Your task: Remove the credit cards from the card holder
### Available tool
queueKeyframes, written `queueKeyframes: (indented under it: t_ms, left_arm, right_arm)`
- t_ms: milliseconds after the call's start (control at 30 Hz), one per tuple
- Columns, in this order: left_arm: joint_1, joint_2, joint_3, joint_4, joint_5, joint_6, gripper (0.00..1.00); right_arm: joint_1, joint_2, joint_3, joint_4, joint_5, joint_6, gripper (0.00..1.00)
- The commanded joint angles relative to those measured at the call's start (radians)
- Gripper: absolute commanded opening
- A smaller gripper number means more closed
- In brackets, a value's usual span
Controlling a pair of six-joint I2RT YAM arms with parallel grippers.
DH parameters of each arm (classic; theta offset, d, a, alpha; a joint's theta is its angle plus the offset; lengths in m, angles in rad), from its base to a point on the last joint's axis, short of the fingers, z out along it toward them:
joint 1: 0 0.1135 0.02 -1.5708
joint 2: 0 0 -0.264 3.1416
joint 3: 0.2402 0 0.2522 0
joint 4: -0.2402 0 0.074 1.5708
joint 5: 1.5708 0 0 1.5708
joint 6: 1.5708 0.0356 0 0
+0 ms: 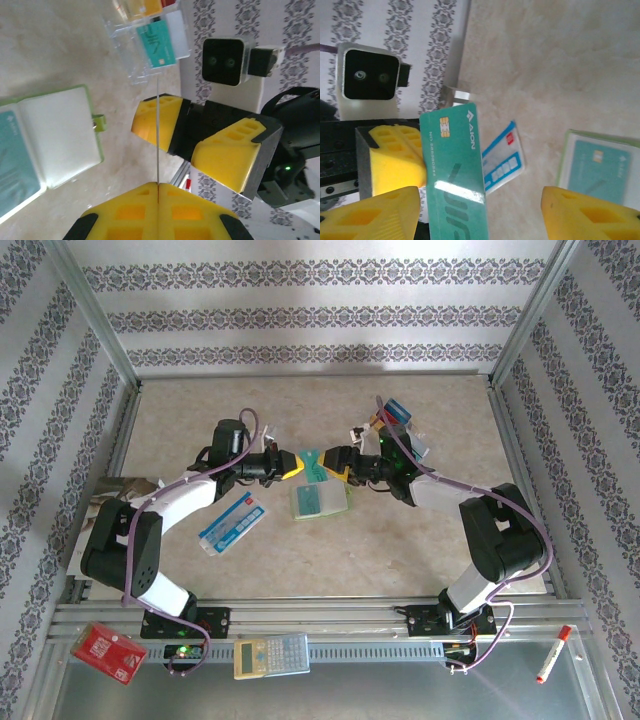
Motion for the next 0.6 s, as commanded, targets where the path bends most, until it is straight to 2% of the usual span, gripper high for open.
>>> queueKeyframes:
  t_ms: [0,100,267,367,567]
  left_arm:
    - [0.009,-0.019,-0.014,0.192,0.042,-0.117,0.00]
    - [0.008,-0.022,-0.013,0.195,0.040,-0.122,0.00]
    - [0.008,-0.023,-0.012,0.172,0.033,-0.107,0.00]
    - [0.008,-0.022,-0.010,0.173,0.032,-0.107,0.00]
    - [0.009,-0.025,-0.006,0.132,0.028,-0.077,0.00]
  right_arm:
    - [-0.010,-0.016,-0.004,0.104,-0.061,0.072,0.66]
    - [-0.008,-0.012,-0.003,0.141,-0.082,0.099,0.63]
    - [-0.009,-0.019,-0.016,0.247,-0.109,0.163,0.50]
    - [-0.009,-0.021,-0.021,0.279,-0.116,0.185,0.40]
    - [-0.011,-0.009,-0.018,0.281,-0.120,0.183,0.13]
